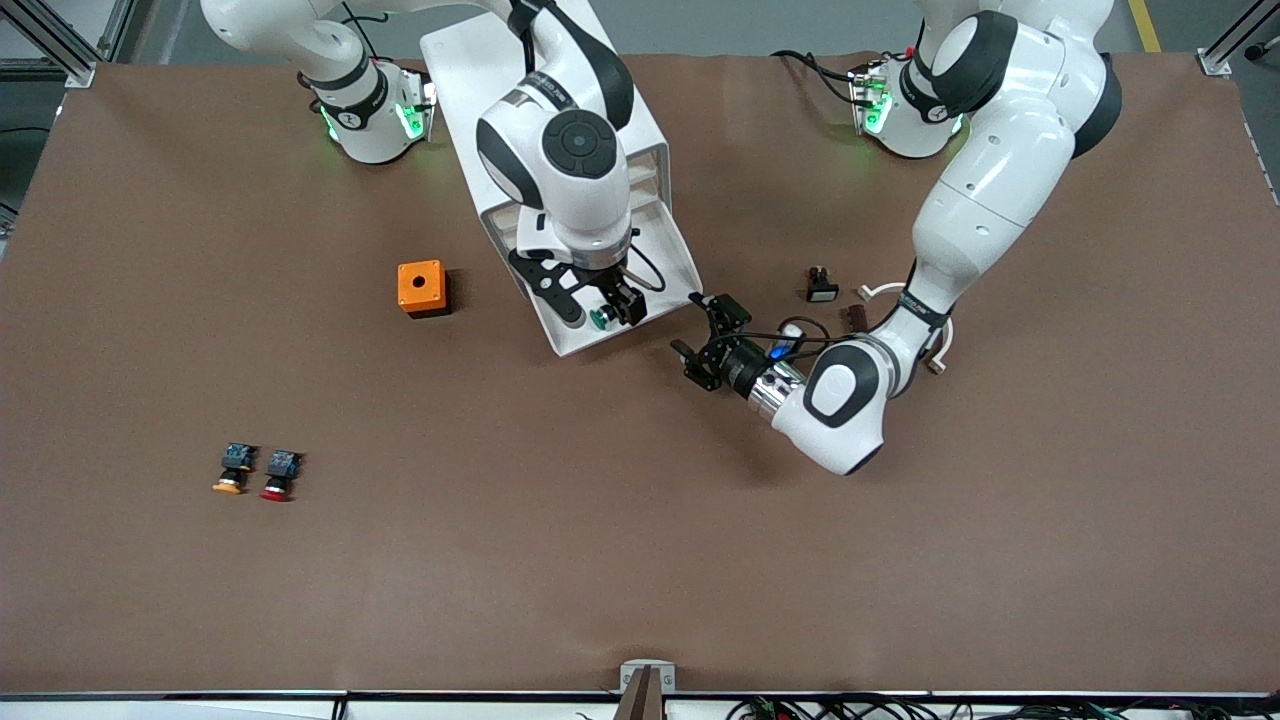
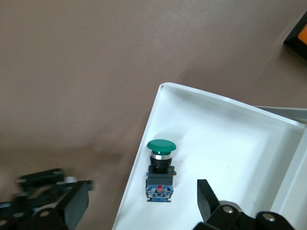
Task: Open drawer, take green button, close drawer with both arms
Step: 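Lower the right gripper into the open drawer over the green button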
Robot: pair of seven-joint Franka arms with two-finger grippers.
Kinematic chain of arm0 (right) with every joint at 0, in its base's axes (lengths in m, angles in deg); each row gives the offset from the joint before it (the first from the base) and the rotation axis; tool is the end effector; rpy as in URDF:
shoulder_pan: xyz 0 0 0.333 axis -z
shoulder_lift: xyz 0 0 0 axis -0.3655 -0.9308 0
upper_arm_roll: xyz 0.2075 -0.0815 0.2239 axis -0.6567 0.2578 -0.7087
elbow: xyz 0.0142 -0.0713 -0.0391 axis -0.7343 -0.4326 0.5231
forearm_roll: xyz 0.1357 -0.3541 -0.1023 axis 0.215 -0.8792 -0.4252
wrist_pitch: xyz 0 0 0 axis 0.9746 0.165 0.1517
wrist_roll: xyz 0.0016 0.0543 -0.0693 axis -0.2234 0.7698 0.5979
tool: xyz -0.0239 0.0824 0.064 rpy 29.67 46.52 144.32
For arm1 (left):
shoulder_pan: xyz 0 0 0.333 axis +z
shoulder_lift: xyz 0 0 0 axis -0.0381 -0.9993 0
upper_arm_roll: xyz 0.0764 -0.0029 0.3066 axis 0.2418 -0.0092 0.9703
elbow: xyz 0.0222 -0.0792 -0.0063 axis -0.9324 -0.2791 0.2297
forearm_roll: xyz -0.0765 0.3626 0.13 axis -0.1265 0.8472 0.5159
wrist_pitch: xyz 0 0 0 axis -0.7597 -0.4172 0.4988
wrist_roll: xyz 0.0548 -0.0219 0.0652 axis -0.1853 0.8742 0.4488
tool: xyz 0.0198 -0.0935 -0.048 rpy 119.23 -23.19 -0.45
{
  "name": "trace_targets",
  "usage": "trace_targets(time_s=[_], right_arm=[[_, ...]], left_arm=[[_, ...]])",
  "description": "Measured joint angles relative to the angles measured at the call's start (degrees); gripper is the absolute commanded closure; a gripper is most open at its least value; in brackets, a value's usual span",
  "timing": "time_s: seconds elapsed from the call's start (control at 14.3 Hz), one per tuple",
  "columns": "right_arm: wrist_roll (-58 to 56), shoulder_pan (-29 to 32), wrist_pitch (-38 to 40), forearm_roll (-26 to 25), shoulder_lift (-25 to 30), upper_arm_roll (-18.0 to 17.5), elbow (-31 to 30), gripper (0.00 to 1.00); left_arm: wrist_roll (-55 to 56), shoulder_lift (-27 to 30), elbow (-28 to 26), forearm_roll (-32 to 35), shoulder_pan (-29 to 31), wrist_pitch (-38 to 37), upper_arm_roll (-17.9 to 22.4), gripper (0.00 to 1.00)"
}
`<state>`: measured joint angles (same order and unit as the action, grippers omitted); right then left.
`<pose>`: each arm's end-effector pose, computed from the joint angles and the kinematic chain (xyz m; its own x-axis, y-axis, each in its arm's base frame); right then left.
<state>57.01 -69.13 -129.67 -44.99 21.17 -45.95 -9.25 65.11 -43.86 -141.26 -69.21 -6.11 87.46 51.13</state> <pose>0.4614 0.4775 0.3655 0.6807 -0.7324 0.0151 -0.7326 -0.6804 0.0201 0.5725 -0.3510 0.1475 -0.4016 0.6504 -0.6448 0.5984 -0.3466 -0.7223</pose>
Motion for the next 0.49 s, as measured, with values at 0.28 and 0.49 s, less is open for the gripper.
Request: trace_targets(time_s=[0.28,0.49], right_arm=[[1.4,-1.6,-4.1,-2.4,0.0,0.0,-4.6,0.00],[3.8,-2.9,-7.6,-2.6,-0.4,0.0,-7.4,0.00]], left_arm=[[-11.9,1.3,2.6,8.1,1.3,-1.2,0.0,0.00],[-19.0,1.5,5.0,13.9,1.3,-1.4,0.0,0.00]])
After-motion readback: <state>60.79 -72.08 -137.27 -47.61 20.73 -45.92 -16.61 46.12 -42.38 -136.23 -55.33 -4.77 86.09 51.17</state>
